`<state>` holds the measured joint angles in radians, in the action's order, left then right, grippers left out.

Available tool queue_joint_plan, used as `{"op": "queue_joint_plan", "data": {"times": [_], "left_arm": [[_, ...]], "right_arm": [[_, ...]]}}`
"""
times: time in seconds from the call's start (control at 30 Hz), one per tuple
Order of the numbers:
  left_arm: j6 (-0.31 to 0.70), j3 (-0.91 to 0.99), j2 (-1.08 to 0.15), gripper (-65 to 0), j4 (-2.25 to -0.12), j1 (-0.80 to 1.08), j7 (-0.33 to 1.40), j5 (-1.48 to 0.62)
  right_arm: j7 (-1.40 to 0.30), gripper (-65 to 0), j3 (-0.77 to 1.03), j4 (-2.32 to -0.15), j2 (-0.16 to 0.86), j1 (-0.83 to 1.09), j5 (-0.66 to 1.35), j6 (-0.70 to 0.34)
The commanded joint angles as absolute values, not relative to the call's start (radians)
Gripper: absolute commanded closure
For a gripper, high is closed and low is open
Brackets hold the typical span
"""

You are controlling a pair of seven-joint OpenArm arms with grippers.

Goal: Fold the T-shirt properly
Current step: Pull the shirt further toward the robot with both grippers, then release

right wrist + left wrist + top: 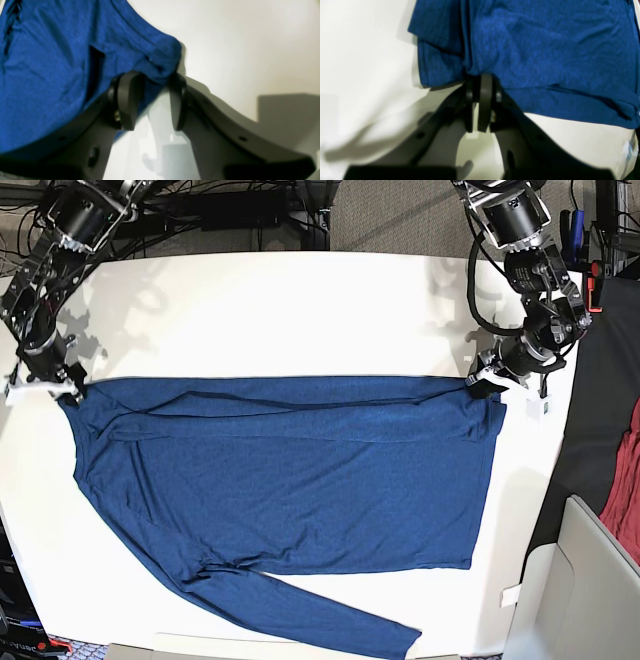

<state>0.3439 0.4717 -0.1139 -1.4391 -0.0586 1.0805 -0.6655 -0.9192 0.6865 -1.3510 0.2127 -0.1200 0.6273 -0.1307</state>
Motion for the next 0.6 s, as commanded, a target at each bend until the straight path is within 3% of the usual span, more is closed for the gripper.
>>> {"op": "queue_joint_plan", "data": {"times": [0.0,0.2,0.57], "left_arm": [[0.349,0.475,-0.125,-0.2,-1.458,-0.074,1.073,-0.682],[0.349,0.475,-0.125,-0.2,-1.458,-0.073,1.076,-0.682],[0.354,0.475,-0.13,-0.2,-1.506,-0.027,1.076,-0.684]], "right_arm": [[-0.929,-20.8,0.688,-1.351,0.223,-0.131,0.628,-0.13],[-0.929,-2.4,0.69,-1.322,0.223,-0.143,0.628,-0.13],[-0.929,-1.8,0.697,-1.463,0.228,-0.039,0.634,-0.13]]}}
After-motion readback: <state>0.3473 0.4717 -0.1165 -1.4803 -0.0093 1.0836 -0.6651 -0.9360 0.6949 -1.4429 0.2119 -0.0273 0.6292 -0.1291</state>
